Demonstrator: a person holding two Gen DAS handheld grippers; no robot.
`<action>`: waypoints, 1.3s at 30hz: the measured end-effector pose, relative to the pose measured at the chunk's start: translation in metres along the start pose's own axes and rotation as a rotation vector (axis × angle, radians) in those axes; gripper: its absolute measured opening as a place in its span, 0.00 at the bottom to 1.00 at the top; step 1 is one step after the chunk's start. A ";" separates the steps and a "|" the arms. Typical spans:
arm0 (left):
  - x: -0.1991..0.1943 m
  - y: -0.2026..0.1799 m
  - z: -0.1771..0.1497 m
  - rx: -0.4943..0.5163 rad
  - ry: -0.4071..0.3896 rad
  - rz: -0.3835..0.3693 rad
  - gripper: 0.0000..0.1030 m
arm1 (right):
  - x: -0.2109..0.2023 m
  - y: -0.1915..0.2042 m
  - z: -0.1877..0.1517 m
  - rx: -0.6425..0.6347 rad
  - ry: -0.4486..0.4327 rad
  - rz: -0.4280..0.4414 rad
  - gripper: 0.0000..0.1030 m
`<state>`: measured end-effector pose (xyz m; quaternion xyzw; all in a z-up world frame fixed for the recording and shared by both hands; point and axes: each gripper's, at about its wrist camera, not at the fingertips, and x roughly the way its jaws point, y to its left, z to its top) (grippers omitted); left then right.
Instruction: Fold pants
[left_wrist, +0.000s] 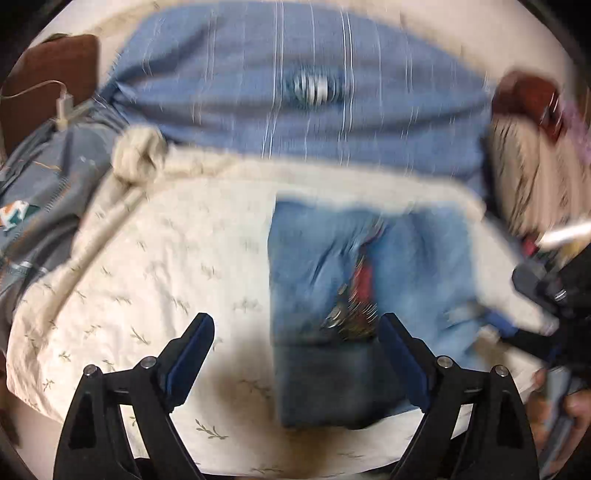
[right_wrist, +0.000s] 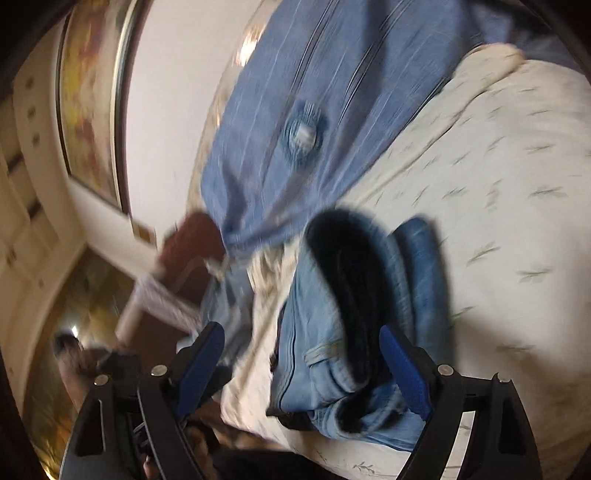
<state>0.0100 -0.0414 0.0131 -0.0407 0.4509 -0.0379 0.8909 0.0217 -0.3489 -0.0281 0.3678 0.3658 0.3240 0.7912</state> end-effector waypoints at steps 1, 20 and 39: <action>0.011 -0.003 -0.005 0.014 0.038 0.023 0.89 | 0.011 0.003 0.000 -0.022 0.044 -0.038 0.85; 0.019 -0.038 -0.015 0.185 -0.016 0.135 0.91 | 0.021 0.018 -0.018 -0.103 0.273 -0.421 0.53; -0.007 -0.023 -0.001 0.052 -0.041 -0.016 0.90 | 0.093 -0.044 0.075 0.220 0.259 -0.234 0.58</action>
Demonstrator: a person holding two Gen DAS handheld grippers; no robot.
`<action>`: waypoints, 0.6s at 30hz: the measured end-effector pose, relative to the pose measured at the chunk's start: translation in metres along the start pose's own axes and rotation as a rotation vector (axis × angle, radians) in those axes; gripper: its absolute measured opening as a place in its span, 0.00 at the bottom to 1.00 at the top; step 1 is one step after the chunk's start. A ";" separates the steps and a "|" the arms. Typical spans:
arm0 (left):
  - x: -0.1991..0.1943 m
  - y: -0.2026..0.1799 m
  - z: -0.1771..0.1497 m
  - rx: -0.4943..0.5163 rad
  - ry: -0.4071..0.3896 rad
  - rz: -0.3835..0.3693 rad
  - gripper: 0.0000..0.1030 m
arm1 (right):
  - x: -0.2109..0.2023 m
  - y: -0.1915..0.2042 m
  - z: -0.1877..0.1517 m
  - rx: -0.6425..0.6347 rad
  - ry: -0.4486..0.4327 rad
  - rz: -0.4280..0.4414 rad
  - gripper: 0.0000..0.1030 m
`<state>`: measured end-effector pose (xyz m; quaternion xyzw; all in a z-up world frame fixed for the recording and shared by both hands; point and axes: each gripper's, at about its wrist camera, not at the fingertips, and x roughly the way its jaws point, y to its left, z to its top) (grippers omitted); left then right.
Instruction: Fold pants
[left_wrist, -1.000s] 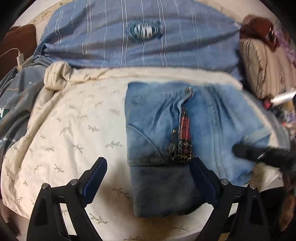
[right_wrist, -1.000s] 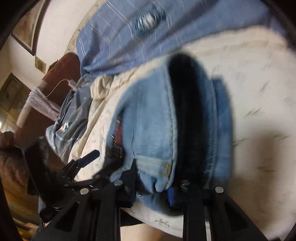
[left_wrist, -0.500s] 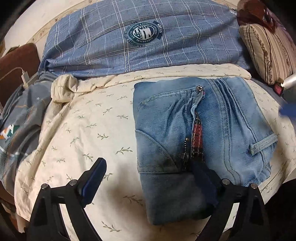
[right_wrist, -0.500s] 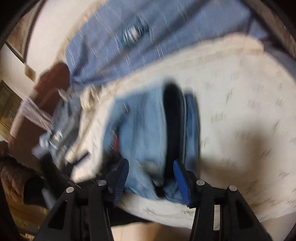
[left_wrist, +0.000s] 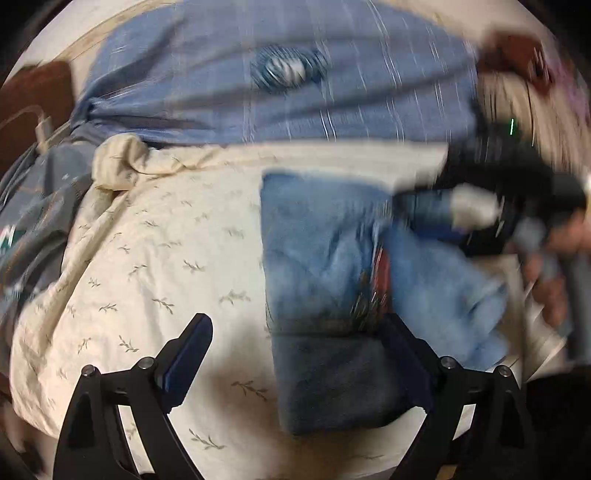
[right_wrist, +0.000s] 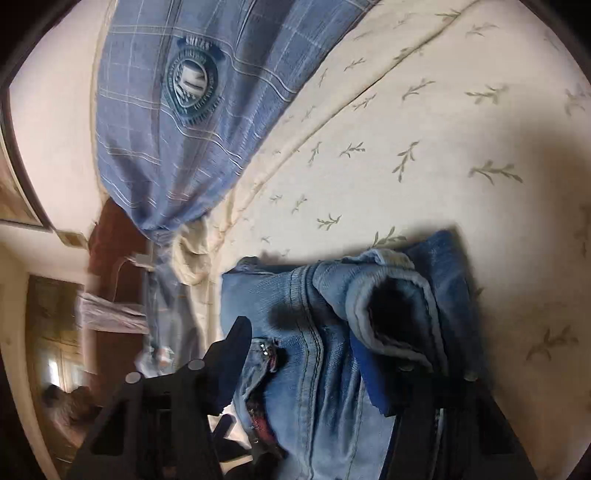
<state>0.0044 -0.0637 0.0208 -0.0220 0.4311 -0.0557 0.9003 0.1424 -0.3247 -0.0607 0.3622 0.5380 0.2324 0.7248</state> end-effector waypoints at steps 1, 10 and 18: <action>-0.009 0.003 0.003 -0.030 -0.031 -0.022 0.90 | 0.001 0.006 -0.001 -0.038 0.008 -0.027 0.58; 0.027 -0.007 -0.011 0.065 0.090 0.088 0.93 | -0.044 0.054 -0.029 -0.165 -0.055 0.058 0.66; -0.004 -0.002 -0.003 0.020 -0.016 0.043 0.93 | -0.023 -0.013 -0.064 -0.006 0.017 0.042 0.67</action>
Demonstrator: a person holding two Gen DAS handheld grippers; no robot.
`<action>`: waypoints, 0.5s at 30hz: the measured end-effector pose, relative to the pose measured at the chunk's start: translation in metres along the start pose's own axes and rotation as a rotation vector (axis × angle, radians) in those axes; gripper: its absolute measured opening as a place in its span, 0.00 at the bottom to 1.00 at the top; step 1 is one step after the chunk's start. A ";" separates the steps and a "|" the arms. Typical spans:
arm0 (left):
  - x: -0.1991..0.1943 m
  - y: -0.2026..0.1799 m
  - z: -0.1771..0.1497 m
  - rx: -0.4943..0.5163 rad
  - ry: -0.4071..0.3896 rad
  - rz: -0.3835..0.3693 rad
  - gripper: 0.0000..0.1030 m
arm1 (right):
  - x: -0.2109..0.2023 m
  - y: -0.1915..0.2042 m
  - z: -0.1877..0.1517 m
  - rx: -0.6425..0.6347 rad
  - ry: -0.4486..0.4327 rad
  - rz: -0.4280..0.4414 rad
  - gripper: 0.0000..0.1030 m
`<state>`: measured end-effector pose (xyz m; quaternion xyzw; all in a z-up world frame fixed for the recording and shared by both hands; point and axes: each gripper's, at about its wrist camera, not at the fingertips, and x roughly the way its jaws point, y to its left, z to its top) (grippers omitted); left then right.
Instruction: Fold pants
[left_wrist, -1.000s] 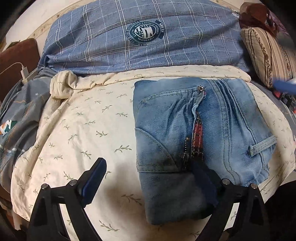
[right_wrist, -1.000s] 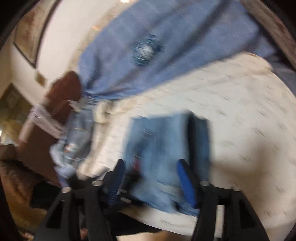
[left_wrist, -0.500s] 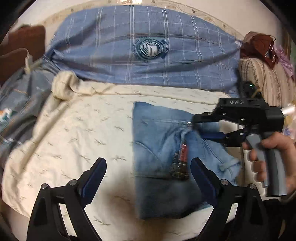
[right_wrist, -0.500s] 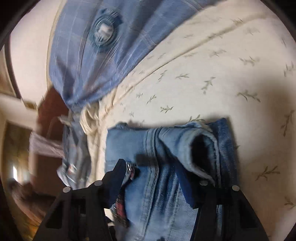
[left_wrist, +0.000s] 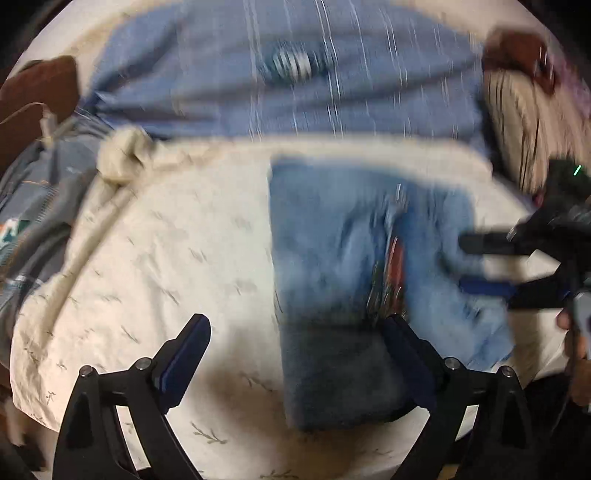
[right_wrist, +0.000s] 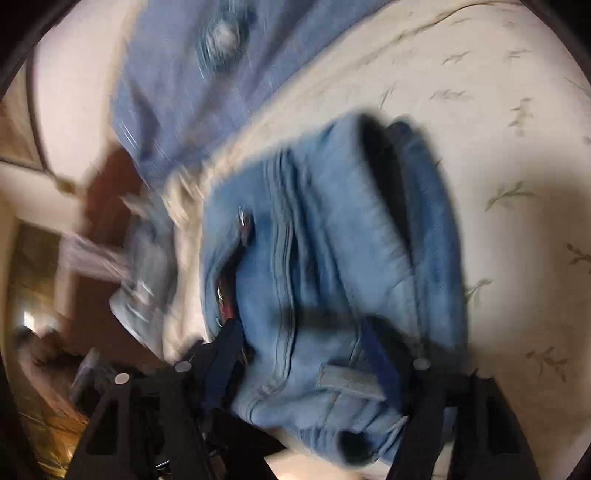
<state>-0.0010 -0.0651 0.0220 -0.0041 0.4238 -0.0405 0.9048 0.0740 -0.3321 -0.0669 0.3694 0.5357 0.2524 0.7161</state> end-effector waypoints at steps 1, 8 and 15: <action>-0.007 0.000 0.001 0.003 -0.044 0.014 0.93 | 0.000 0.005 0.003 -0.015 0.013 -0.024 0.68; 0.022 -0.008 -0.012 0.084 0.054 0.040 0.93 | -0.011 0.072 0.035 -0.176 -0.020 0.010 0.70; 0.009 0.019 -0.002 -0.032 0.023 -0.132 0.93 | 0.056 0.031 0.090 -0.079 0.001 -0.218 0.67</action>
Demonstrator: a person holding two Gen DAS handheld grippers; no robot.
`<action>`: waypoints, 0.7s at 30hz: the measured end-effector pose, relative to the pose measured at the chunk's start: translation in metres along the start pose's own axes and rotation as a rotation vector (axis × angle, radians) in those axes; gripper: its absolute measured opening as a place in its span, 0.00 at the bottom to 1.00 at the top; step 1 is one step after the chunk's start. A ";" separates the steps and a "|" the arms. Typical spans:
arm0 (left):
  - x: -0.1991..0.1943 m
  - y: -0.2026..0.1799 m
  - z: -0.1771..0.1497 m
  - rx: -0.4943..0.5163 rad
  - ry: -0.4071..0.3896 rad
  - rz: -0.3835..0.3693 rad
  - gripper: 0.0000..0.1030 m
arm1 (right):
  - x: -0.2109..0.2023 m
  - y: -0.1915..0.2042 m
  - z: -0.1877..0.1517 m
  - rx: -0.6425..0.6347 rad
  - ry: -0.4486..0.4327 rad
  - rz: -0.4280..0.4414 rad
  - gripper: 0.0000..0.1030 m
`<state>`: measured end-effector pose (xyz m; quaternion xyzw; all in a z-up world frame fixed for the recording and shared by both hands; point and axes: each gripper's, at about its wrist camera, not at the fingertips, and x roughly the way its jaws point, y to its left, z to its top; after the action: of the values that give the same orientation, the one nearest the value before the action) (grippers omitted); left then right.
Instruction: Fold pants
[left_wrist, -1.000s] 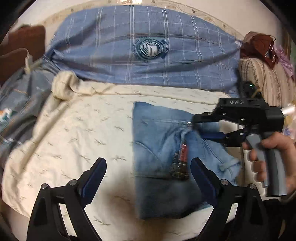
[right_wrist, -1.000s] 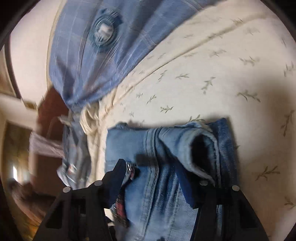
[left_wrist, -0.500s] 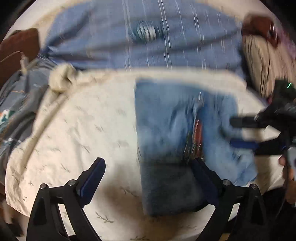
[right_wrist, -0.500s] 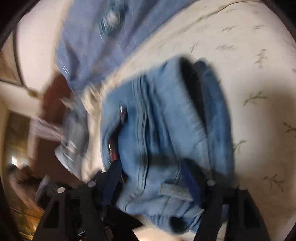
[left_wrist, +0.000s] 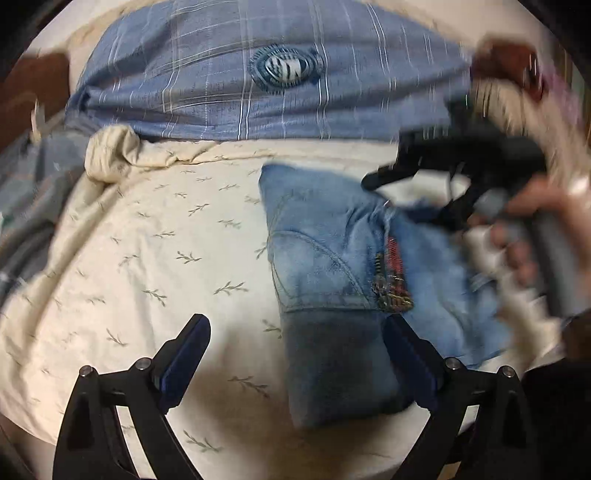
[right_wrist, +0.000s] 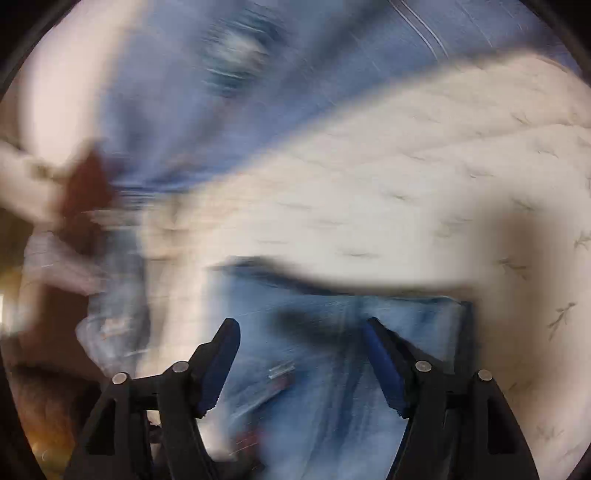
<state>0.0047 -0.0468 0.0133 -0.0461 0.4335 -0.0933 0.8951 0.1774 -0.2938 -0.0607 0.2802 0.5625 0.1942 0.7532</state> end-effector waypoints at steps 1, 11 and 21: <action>-0.009 0.006 0.002 -0.045 -0.027 -0.037 0.93 | -0.003 0.002 0.001 -0.003 -0.009 0.003 0.66; 0.030 0.057 -0.012 -0.571 0.213 -0.515 0.92 | -0.002 0.012 0.006 -0.069 0.043 -0.022 0.67; 0.008 0.003 0.003 -0.318 0.149 -0.284 0.30 | -0.001 0.007 0.003 -0.084 0.054 -0.006 0.67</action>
<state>0.0126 -0.0454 0.0087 -0.2400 0.4971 -0.1519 0.8199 0.1799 -0.2896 -0.0547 0.2413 0.5747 0.2230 0.7496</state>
